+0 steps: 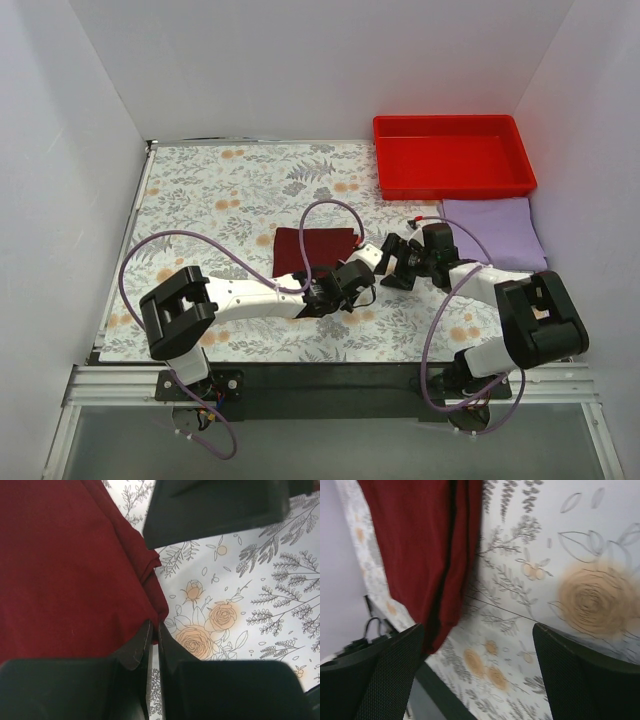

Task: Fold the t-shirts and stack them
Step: Neatly place the folded tshirt to the corner

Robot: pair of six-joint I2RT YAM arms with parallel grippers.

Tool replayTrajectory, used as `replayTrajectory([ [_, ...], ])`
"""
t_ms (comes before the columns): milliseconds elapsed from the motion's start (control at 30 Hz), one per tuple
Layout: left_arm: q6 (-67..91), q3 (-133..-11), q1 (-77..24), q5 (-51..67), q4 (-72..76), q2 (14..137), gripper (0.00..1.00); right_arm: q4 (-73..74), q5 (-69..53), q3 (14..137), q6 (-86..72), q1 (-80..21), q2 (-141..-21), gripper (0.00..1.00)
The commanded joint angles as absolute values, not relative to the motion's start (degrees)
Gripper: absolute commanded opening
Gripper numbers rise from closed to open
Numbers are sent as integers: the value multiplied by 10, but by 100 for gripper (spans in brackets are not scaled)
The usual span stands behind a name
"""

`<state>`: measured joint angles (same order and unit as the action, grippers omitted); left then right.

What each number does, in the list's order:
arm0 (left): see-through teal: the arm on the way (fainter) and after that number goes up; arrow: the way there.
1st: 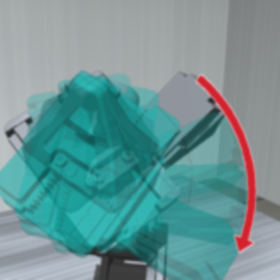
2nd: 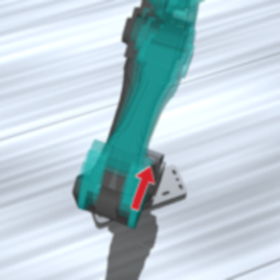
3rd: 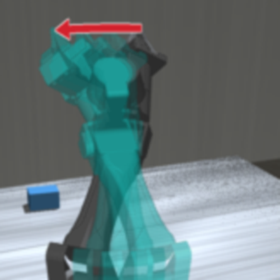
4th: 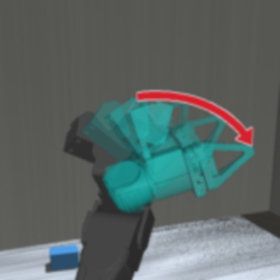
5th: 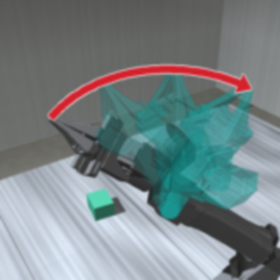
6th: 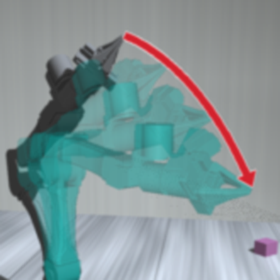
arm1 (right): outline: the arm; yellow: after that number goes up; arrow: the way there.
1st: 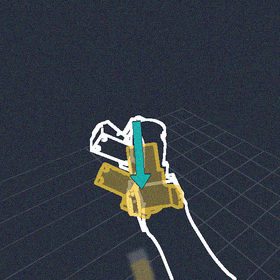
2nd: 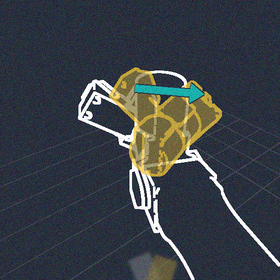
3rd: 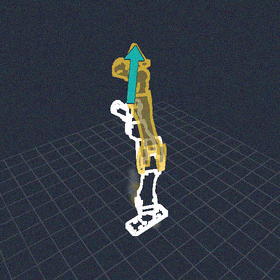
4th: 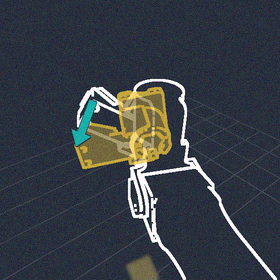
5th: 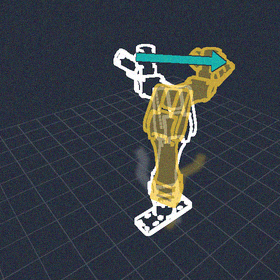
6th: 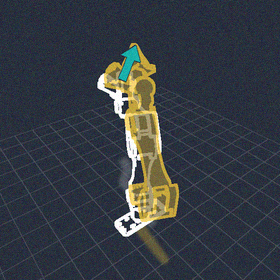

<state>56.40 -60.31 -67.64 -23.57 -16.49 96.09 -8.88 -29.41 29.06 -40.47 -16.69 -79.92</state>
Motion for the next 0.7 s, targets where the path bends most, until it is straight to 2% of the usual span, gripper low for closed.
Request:
replayTrajectory([
  [0,584,-589,-677,-218,-143,936,0,-210,-338,293,-469,-184,-840,95],
  [100,591,-586,-677,-213,-143,938,0,-259,-351,322,-498,-211,-922,94],
  [200,592,-587,-677,-212,-142,940,0,-272,-350,330,-505,-226,-950,93],
  [367,599,-592,-677,-207,-138,933,0,-278,-345,352,-509,-265,-999,85],
  [467,607,-589,-677,-200,-134,928,0,-278,-336,354,-495,-286,-1016,76],
  [567,615,-584,-677,-186,-134,925,0,-276,-326,352,-478,-290,-1020,62],
  [600,620,-584,-677,-181,-134,920,0,-276,-325,348,-473,-290,-1017,53],
  [667,627,-583,-676,-179,-134,913,4,-272,-319,345,-457,-291,-1011,41],
])
